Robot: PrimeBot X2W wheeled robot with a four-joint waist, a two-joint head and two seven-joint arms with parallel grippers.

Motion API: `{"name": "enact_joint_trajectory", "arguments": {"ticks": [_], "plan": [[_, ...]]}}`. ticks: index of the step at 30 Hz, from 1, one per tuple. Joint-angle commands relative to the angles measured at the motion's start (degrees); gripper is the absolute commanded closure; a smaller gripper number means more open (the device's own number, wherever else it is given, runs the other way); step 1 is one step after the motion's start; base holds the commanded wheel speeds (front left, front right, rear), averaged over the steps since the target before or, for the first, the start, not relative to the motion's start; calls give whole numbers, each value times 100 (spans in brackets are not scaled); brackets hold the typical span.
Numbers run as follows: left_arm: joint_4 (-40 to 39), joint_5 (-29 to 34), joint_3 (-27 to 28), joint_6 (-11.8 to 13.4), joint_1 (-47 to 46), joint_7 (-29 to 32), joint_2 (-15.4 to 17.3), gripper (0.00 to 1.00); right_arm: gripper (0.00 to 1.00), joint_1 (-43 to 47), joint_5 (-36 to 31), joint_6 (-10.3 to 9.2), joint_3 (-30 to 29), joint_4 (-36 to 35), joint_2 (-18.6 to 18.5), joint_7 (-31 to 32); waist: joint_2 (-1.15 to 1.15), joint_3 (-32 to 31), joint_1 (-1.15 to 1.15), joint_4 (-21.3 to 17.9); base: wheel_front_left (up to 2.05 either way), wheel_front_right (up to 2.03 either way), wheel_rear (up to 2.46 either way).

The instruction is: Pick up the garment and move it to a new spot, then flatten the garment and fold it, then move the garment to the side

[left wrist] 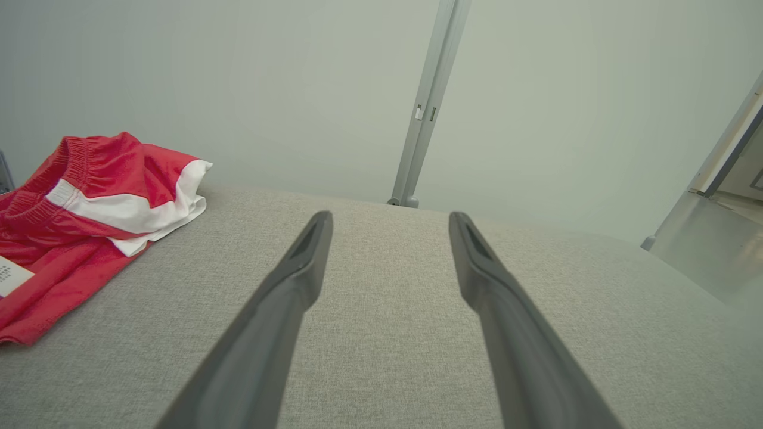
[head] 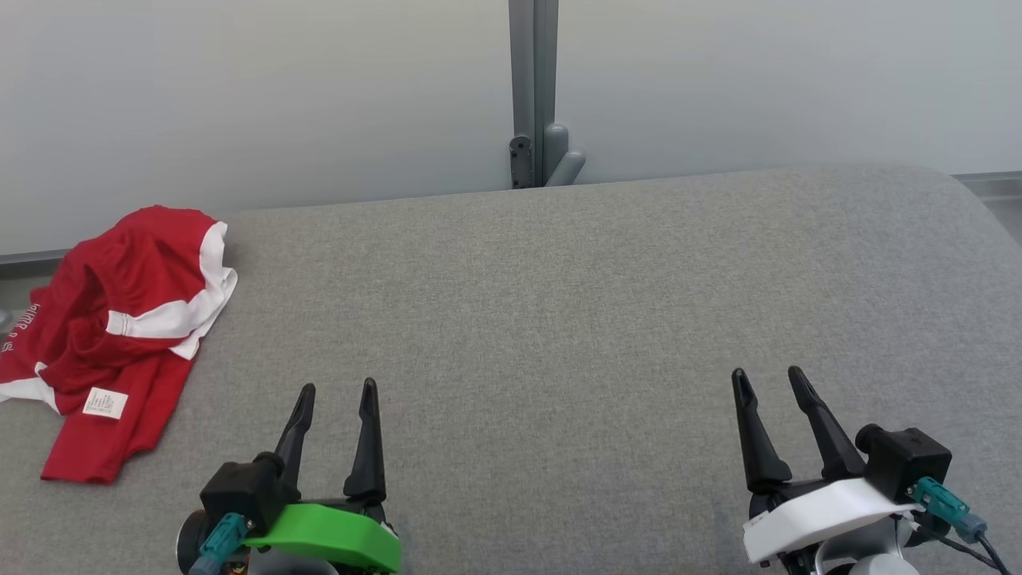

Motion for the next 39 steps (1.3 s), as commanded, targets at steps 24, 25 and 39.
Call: {"name": "enact_joint_trajectory", "arguments": {"ticks": [24,25,39], "plan": [[-15,922,-70,218,176,-290,41,0,0,209,-1004,2,215,-101,-43,-345,0,-136,0,-73,0,0,0],[-18,944,-78,217,180,-301,42,0,0,223,-1046,2,224,-106,-44,-353,0,-144,0,-78,0,0,0],[103,1055,-132,254,228,-343,43,0,0,292,-1220,1,102,-68,-44,-417,0,-228,0,-97,0,0,0]]}}
